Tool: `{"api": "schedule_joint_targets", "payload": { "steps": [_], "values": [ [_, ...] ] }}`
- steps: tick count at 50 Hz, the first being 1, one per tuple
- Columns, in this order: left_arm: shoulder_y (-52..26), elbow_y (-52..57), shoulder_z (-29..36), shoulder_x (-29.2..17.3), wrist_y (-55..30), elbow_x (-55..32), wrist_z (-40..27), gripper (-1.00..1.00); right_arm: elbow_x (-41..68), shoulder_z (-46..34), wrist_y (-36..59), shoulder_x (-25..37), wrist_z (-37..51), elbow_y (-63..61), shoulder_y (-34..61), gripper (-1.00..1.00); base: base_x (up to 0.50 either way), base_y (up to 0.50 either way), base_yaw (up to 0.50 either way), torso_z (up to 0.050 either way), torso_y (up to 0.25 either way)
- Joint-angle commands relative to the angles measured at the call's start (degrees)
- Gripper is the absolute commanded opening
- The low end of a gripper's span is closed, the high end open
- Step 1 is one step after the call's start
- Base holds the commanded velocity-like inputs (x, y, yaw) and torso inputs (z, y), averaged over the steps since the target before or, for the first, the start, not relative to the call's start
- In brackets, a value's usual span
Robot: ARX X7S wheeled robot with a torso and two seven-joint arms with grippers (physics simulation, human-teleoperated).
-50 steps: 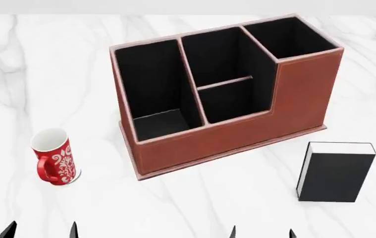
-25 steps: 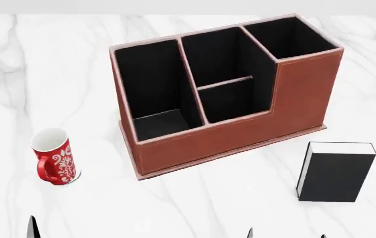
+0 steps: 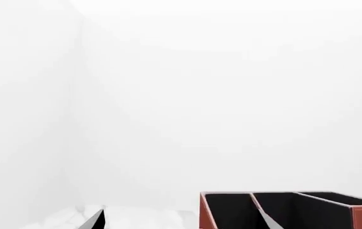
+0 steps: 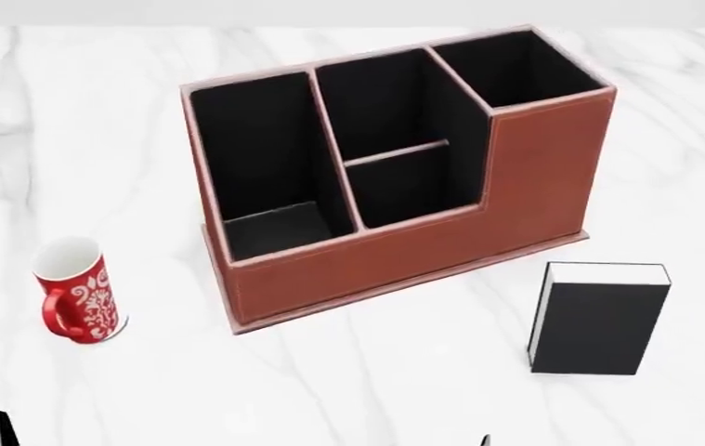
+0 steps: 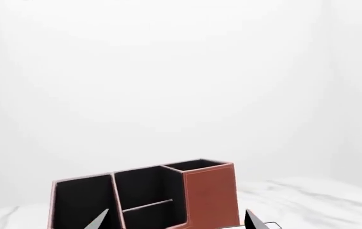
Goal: Pick up the book and place it in the back compartment of the caddy.
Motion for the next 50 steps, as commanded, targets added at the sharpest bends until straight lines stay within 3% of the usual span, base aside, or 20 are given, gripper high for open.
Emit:
{"api": "schedule_joint_targets", "payload": {
  "steps": [1, 50],
  "values": [
    [0.38, 0.03, 0.41, -0.63, 2.03, -0.18, -1.44, 1.00, 0.04, -0.61, -0.51, 0.84, 1.27, -0.18, -0.30, 1.00, -0.05, -0.28, 0.00, 0.000, 0.000],
    [-0.70, -0.58, 2.99, -3.49, 0.22, -1.51, -3.97, 1.00, 3.02, -3.01, -2.56, 3.82, 3.15, 0.21, -0.27, 1.00, -0.04, -0.22, 0.00, 0.000, 0.000]
  ]
}}
